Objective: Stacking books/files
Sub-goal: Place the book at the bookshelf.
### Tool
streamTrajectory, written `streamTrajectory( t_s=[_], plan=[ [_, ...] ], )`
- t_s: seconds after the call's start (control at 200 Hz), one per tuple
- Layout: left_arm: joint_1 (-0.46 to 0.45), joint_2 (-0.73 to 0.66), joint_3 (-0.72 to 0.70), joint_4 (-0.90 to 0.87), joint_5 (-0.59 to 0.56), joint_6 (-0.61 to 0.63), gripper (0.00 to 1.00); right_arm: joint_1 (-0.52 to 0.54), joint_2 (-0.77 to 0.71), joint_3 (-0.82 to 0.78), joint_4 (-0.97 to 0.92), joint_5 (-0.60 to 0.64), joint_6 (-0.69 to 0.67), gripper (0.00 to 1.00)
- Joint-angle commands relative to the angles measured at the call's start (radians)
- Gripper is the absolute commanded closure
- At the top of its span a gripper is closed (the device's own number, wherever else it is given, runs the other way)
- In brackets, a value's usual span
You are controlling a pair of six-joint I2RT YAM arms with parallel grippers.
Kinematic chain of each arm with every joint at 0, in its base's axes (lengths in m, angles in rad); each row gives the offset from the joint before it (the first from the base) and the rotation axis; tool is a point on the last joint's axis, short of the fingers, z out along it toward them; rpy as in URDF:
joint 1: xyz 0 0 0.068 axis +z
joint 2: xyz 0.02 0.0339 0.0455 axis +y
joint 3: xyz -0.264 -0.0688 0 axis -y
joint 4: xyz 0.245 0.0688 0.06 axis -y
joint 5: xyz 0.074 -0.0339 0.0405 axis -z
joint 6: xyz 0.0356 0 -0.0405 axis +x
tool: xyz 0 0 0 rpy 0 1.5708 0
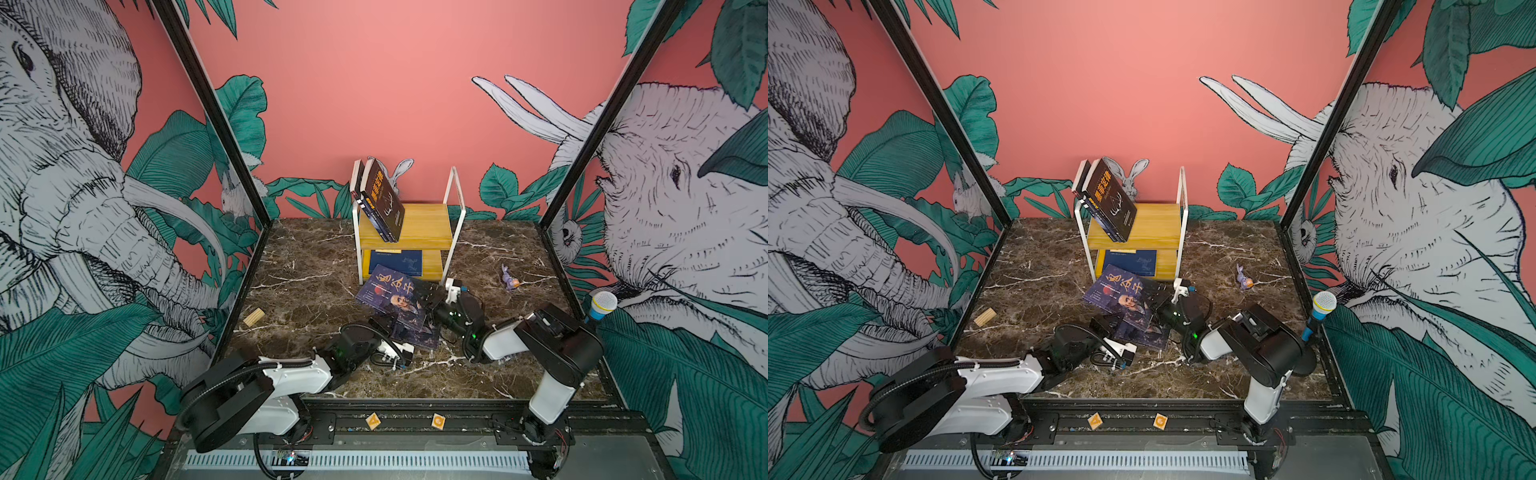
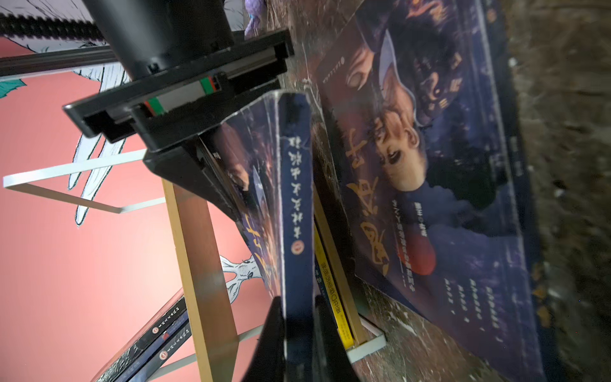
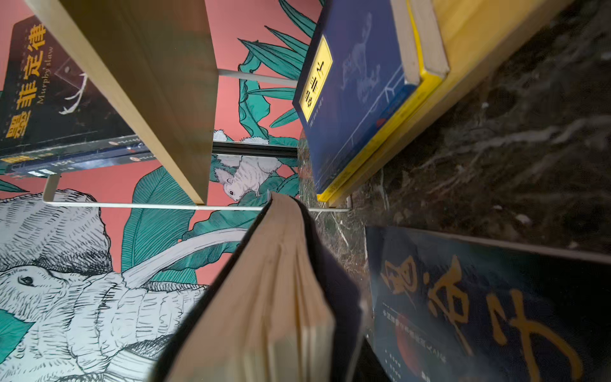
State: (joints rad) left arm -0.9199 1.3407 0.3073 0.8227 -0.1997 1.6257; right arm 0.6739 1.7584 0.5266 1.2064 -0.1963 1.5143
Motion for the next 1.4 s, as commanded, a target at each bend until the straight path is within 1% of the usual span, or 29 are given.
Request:
streamTrajectory(
  t_s=[0.0,0.125,0.28,0.36,0.415,0.45,0.555,0.68,0.905,0.97,1.14,1.31,1.395],
  plan=[
    [-0.02,0.072,0.044,0.194,0.07,0.05,1.0,0.003,-0.035,0.074,0.067,0.002,0.036,0.66],
    [-0.007,0.165,0.048,0.303,0.056,0.056,1.0,-0.015,-0.03,0.083,0.029,0.014,0.01,0.66],
    [0.005,0.288,0.082,0.407,0.035,0.069,1.0,-0.016,-0.016,0.123,-0.01,0.002,-0.003,0.6],
    [0.02,0.377,0.112,0.514,0.005,0.075,1.0,-0.016,-0.007,0.133,-0.022,0.002,-0.009,0.6],
    [0.035,0.44,0.132,0.579,0.005,0.094,1.0,-0.017,-0.001,0.141,-0.03,0.004,-0.015,0.6],
    [0.044,0.461,0.145,0.579,0.005,0.105,1.0,-0.017,0.001,0.15,-0.037,0.004,-0.019,0.6],
    [0.061,0.48,0.169,0.58,0.015,0.077,1.0,-0.017,0.011,0.18,-0.068,-0.008,-0.032,0.6],
    [0.071,0.509,0.205,0.579,0.006,0.091,1.0,-0.019,0.029,0.218,-0.106,-0.007,-0.041,0.6],
    [0.093,0.563,0.251,0.58,-0.035,0.102,1.0,-0.022,0.055,0.266,-0.169,0.005,-0.055,0.55],
    [0.102,0.573,0.262,0.58,-0.045,0.091,1.0,-0.026,0.058,0.269,-0.192,0.008,-0.061,0.52],
    [0.115,0.596,0.298,0.579,-0.071,0.059,1.0,-0.036,0.05,0.275,-0.246,0.01,-0.093,0.39],
    [0.131,0.641,0.36,0.58,-0.101,0.05,1.0,-0.04,0.049,0.274,-0.257,-0.001,-0.097,0.31],
    [0.136,0.659,0.388,0.579,-0.123,0.046,1.0,-0.042,0.043,0.257,-0.257,-0.002,-0.096,0.29]
  ],
)
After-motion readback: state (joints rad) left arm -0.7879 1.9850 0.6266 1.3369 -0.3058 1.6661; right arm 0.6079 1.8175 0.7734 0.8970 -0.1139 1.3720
